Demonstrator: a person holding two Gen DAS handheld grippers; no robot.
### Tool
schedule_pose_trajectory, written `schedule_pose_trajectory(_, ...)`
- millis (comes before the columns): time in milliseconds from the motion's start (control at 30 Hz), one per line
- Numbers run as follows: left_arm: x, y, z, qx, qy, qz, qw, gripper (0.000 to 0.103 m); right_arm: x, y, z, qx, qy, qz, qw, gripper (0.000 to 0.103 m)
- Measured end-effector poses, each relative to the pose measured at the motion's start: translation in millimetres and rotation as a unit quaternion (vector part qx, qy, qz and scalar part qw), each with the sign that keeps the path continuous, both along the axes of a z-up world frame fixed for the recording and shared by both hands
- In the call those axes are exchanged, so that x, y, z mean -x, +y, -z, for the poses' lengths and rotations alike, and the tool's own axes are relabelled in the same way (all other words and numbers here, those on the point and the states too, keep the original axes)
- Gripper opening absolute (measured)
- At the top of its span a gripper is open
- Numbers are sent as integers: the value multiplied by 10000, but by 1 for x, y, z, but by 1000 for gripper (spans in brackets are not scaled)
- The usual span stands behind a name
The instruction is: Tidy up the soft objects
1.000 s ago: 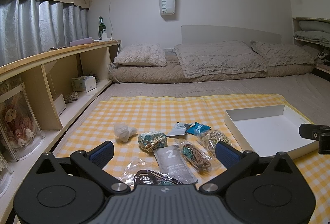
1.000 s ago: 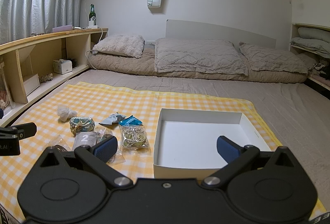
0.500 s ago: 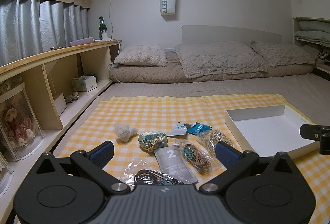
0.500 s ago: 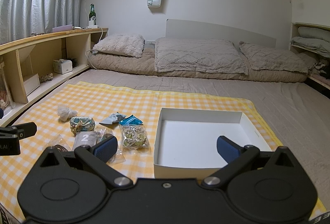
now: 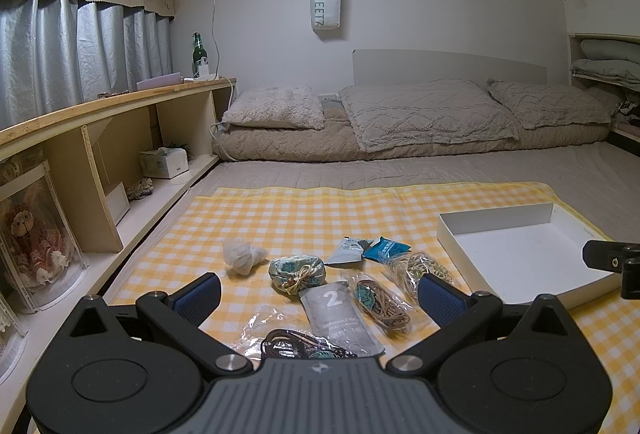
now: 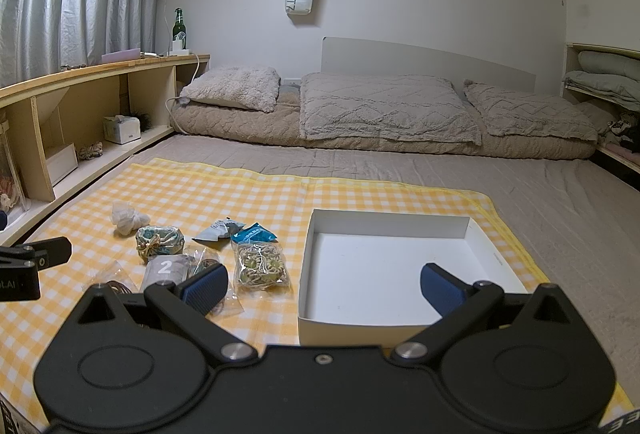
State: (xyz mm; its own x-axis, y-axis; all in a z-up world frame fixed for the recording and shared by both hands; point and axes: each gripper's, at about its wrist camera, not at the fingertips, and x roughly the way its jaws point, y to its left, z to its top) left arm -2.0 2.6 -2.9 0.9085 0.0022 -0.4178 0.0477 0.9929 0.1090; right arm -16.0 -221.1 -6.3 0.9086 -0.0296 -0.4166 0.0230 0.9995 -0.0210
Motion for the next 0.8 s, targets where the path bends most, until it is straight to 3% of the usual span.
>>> schedule_pose_trajectory(367,1,-1,-2,-18,-61,-34,10000,103,-3,3,3,-5,-24,-34,10000,103)
schedule_pose_trajectory(567,-6,9,-21,-34,-177,-49,9998,103,0,0,-6,-111,-164,-113,9997,103)
schedule_pose_trajectory(800,-12,25,-42,83,-748,-327,9966,103,-8,-3,-31,-248,-528,-247,9980,103)
